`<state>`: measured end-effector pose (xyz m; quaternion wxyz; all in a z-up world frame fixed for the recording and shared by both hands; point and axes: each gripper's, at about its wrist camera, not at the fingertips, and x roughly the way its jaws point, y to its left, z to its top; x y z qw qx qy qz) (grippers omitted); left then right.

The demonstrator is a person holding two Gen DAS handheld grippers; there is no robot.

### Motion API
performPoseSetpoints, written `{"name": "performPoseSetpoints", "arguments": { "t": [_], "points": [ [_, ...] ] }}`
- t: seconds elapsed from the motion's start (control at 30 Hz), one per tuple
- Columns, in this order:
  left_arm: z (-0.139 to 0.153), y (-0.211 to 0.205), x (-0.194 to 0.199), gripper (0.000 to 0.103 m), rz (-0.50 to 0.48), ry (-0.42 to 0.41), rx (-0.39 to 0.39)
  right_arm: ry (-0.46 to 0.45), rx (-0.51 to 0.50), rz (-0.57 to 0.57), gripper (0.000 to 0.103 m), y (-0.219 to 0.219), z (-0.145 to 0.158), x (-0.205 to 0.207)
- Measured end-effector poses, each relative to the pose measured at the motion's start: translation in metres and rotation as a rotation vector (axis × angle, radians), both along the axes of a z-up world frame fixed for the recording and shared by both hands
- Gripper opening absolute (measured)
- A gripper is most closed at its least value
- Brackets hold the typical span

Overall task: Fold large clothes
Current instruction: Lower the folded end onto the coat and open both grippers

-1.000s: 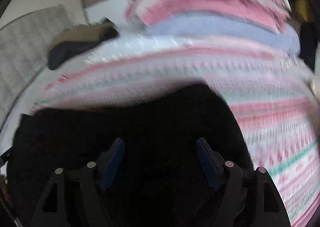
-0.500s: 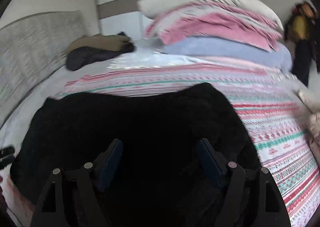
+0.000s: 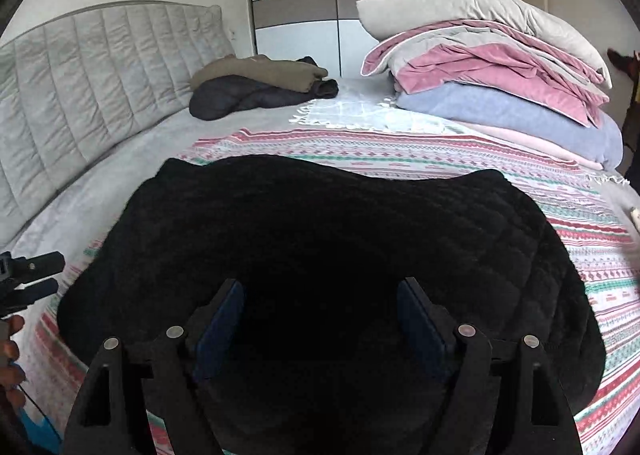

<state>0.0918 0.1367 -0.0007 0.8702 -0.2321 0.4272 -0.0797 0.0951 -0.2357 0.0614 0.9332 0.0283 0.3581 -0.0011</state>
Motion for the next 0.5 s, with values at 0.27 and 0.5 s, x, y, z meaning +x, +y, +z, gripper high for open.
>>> {"name": "performPoseSetpoints", "arguments": {
  "t": [0.27,0.5],
  "points": [
    [-0.018,0.028,0.0,0.094,-0.026,0.05,-0.13,-0.005,-0.013,0.035,0.081,0.017,0.003,-0.001],
    [-0.045,0.053,0.002,0.094,-0.057,0.122,-0.352,0.002,0.001,0.046,0.081,0.014,0.003,-0.006]
  ]
}}
